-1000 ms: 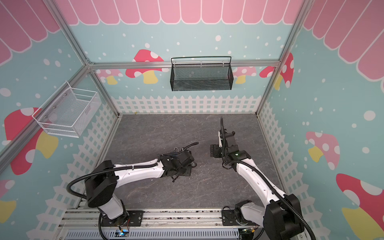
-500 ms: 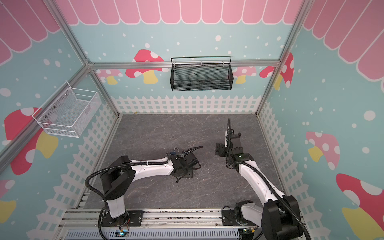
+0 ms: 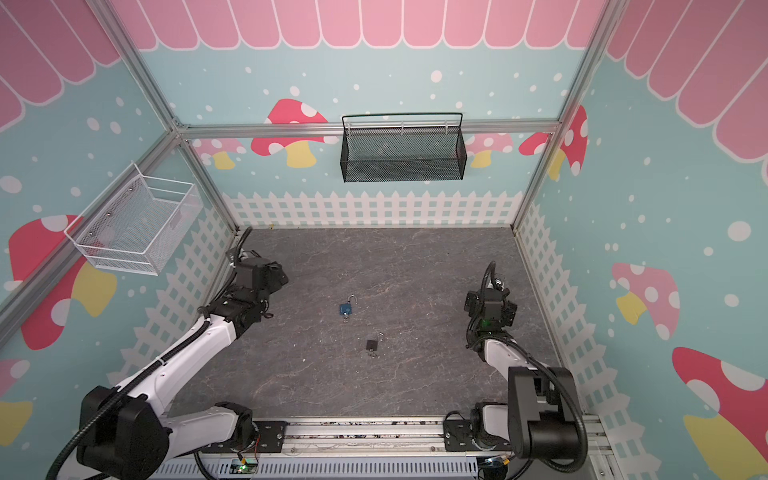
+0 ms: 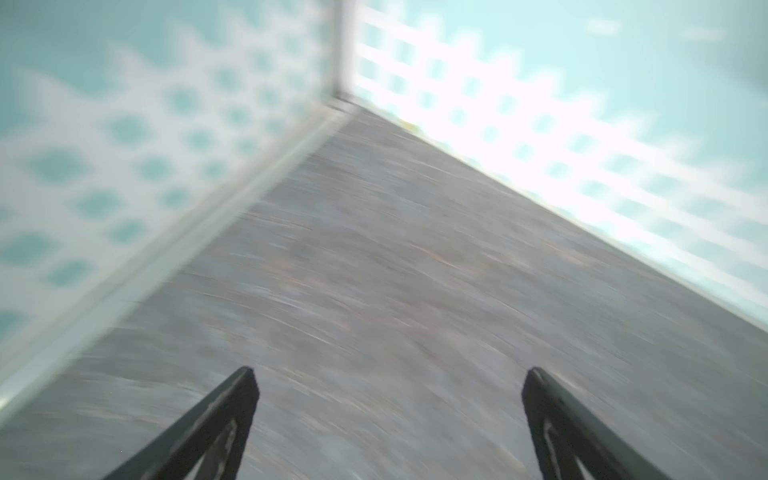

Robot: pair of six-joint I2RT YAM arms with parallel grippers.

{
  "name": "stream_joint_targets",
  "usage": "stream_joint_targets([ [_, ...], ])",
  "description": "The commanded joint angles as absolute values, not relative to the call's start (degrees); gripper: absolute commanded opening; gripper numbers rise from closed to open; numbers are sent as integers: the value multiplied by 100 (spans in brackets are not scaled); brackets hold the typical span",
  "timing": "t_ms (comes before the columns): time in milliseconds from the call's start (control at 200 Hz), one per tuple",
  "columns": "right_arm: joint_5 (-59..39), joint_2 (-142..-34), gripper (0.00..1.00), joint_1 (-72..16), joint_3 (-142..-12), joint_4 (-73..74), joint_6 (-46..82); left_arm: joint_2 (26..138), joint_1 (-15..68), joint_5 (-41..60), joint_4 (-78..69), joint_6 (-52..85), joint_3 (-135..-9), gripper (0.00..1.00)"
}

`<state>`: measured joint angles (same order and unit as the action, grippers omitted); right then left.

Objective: Unlock with the key

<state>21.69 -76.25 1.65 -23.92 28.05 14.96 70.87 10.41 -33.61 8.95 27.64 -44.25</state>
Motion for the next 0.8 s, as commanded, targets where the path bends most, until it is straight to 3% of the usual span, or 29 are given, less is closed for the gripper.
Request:
stream_joint_targets([
  [0, 1987, -8104, 98, 297, -2288, 4634, 1030, 7416, 804, -3734, -1152, 1288, -3477, 99],
  [145, 951, -8421, 98, 348, -2039, 5548, 659, 7957, 784, -3149, -4188, 258, -2334, 99],
  [255, 226, -8322, 98, 308, -1463, 6515, 269, 8121, 538, -2206, -4755, 287, -2079, 99],
  [330, -256, -8852, 98, 284, -986, 8078, 59, 8737, 520, -1612, -5747, 69, -1832, 99],
  [365, -170, -8650, 98, 257, -1203, 7327, 61, 9001, 568, -1560, -6371, -67, -1778, 100],
  [445, -80, -8754, 98, 204, -1207, 7434, 23, 8778, 507, -2093, -4902, 330, -2291, 100],
  [795, 43, -8682, 98, 133, -1239, 7274, -18, 8807, 457, -2218, -5238, 406, -2172, 99],
])
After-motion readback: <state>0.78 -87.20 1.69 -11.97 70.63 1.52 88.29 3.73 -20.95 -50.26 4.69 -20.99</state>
